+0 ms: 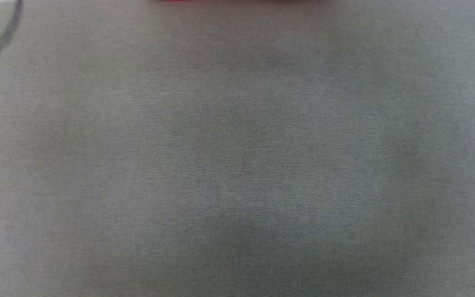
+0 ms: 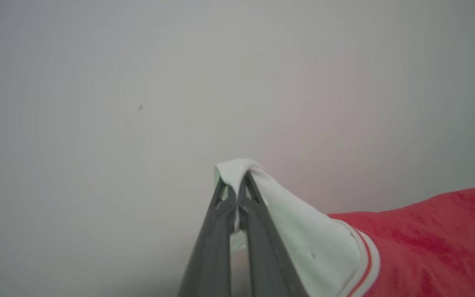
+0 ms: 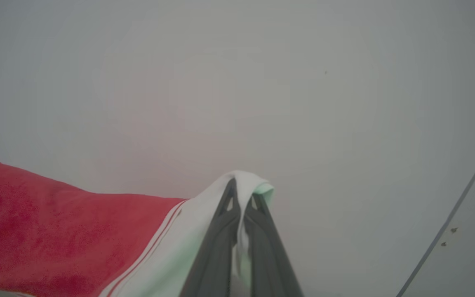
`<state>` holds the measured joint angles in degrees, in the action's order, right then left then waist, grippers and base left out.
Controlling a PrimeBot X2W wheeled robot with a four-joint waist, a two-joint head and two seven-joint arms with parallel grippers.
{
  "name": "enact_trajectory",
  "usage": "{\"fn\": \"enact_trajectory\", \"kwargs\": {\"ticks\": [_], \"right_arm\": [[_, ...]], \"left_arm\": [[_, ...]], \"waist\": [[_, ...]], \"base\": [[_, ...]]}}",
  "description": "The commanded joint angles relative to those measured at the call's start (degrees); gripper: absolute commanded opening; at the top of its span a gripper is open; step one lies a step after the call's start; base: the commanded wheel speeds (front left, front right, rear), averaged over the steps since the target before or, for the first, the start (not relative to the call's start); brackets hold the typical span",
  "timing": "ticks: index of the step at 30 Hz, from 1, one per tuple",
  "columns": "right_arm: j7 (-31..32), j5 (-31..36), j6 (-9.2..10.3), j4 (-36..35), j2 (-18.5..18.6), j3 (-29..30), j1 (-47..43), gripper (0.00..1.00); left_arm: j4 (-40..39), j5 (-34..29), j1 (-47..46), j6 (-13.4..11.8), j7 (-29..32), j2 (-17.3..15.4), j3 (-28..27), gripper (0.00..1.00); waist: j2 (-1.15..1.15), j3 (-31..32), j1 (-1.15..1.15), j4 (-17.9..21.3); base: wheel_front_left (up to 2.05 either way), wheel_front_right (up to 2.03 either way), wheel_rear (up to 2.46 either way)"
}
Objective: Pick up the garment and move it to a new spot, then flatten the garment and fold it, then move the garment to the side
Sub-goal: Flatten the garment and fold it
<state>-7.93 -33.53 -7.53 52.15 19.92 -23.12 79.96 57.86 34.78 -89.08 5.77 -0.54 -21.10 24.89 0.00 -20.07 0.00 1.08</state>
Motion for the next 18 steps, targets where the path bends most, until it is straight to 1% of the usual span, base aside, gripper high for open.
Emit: {"fn": "enact_trajectory", "kwargs": {"ticks": [1, 4, 5, 6, 11, 15, 18], "right_arm": [[2.45, -3.75, 0.08, -0.62, 0.51, -1.27, -2.58, 0.0], [6.6, -8.09, 0.08, -2.53, 2.2, -4.47, -6.59, 0.0], [6.6, -8.09, 0.08, -2.53, 2.2, -4.47, -6.59, 0.0], [7.96, -9.72, 0.08, -3.52, 2.8, -5.45, -8.0, 0.0], [14.88, -16.08, 0.07, -8.98, 6.72, -10.15, -15.27, 0.0], [19.69, -20.03, 0.08, -14.33, 10.17, -13.58, -21.57, 0.0], [22.29, -22.47, 0.08, -18.29, 12.84, -14.8, -26.18, 0.0]], "left_arm": [[1.89, 0.19, 2.29, 0.41, 1.81, 0.4, 0.86, 0.0], [4.57, 0.3, 5.48, 0.69, 5.37, 0.39, 2.26, 0.0], [4.57, 0.3, 5.48, 0.69, 5.37, 0.39, 2.26, 0.0], [5.28, 0.34, 6.7, 0.86, 6.64, 0.32, 2.75, 0.0], [6.59, 2.11, 13.48, 1.34, 11.81, -0.33, 3.99, 0.0], [4.7, 3.08, 20.61, 1.63, 15.77, -1.87, 5.66, 0.0], [1.79, 4.6, 26.58, 1.63, 18.3, -2.83, 6.09, 0.0]], "waist": [[0.0, 0.32, 0.0, -0.55], [0.0, 0.97, 0.0, -1.21], [0.0, 0.97, 0.0, -1.21], [0.0, 1.23, 0.0, -1.41], [0.0, 3.16, 0.0, -2.06], [0.0, 4.93, 0.0, -2.26], [0.0, 5.86, 0.0, -2.42]], "base": [[0.0, 0.0, 0.0], [0.0, 0.0, 0.0], [0.0, 0.0, 0.0], [0.0, 0.0, 0.0], [0.0, 0.0, 0.0], [0.0, 0.0, 0.0], [0.0, 0.0, 0.0]]}}
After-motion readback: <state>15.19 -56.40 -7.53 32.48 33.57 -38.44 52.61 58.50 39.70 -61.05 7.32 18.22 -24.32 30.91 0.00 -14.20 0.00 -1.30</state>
